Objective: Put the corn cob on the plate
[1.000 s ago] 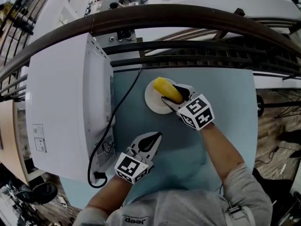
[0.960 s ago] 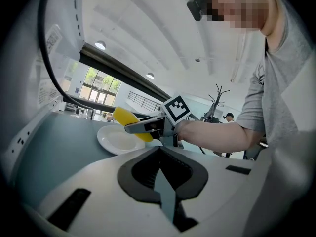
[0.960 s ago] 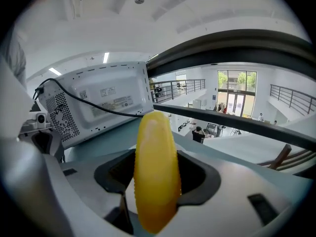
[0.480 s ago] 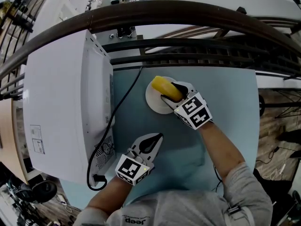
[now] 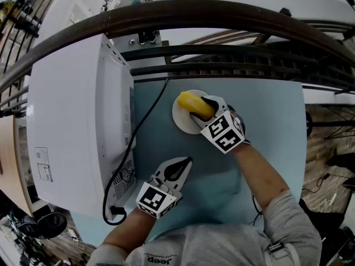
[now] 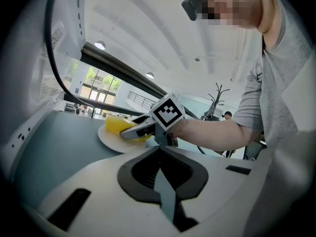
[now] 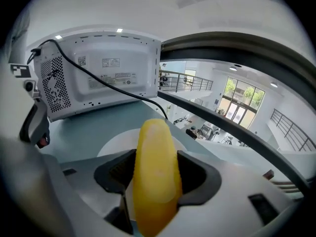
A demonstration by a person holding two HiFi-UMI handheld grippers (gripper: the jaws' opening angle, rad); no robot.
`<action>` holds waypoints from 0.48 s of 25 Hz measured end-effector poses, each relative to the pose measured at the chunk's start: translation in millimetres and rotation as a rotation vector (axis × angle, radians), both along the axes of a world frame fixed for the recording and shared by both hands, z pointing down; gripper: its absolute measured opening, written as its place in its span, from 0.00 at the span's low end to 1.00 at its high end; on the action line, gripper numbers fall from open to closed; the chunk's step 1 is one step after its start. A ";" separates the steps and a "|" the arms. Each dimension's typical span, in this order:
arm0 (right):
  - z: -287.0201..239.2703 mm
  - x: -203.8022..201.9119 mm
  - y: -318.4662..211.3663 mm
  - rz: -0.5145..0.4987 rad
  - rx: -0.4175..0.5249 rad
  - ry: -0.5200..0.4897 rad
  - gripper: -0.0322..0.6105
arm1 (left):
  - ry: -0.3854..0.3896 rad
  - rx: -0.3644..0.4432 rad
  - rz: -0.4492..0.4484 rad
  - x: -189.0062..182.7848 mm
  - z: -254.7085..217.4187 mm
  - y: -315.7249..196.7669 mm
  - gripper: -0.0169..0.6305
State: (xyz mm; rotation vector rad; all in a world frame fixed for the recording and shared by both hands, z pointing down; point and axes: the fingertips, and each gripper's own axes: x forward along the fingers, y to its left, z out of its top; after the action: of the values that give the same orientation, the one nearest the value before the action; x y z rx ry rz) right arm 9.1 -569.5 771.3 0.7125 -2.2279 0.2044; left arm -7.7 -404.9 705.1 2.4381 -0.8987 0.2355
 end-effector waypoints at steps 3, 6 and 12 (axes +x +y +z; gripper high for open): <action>0.0 -1.5 -0.5 -0.005 0.005 0.001 0.47 | -0.007 -0.006 -0.004 -1.7 -0.3 -1.5 0.04; -3.7 -3.6 -1.3 -0.005 0.008 -0.015 0.49 | -0.006 -0.004 -0.002 -2.0 -1.1 0.0 0.04; -16.5 -4.4 -2.5 0.003 0.026 -0.050 0.52 | 0.000 0.005 0.000 -2.1 -4.3 2.0 0.04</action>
State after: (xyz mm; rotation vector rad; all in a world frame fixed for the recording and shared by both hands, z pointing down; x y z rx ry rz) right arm 4.6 -572.0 754.8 0.7328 -2.2807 0.1966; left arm -9.8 -402.9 700.8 2.4424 -0.9002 0.2342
